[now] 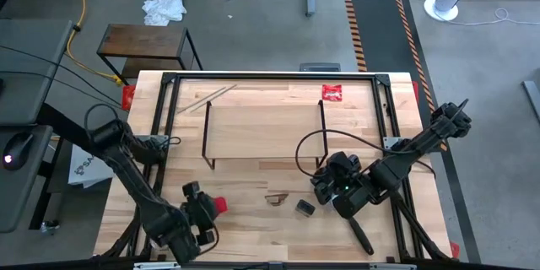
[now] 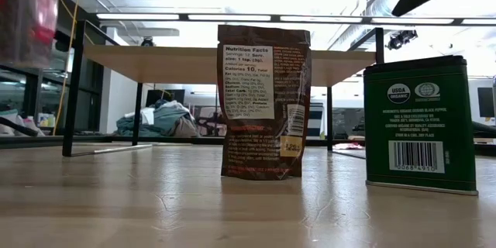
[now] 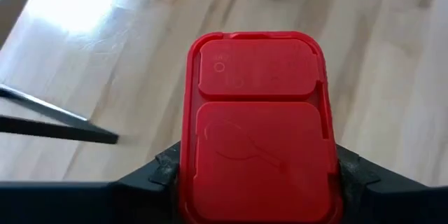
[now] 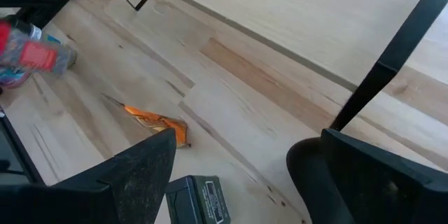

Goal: Shelf spices
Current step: Remove the red seasoning can from the shelf

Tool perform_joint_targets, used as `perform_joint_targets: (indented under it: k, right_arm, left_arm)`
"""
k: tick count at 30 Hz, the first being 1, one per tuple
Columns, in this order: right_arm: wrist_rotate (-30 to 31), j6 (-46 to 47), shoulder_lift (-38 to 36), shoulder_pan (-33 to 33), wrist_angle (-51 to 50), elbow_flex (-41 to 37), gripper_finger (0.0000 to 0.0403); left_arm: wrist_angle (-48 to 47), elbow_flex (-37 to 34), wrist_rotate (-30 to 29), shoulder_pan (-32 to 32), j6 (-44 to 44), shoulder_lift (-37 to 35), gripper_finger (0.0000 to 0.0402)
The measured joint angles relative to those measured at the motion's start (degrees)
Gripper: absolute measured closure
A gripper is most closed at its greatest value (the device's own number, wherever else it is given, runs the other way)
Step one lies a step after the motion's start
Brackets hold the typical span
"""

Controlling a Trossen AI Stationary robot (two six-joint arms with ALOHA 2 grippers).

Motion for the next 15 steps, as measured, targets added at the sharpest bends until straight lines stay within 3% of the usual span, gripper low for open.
perform_joint_targets:
  k: [3, 8, 15]
  right_arm:
    - [-0.29, -0.03, 0.0, -0.23, 0.35, 0.0, 0.0053]
    - [-0.29, -0.03, 0.0, -0.23, 0.29, 0.0, 0.0053]
    - [-0.31, -0.2, 0.0, -0.19, 0.33, 0.0, 0.0053]
  left_arm:
    - [5.77, -4.29, 0.45, 0.17, -1.03, -0.79, 0.02]
    - [16.05, -10.38, 7.83, 2.04, 1.58, -1.28, 0.0197]
    - [19.3, -12.22, 12.22, 6.13, 2.42, -1.53, 0.018]
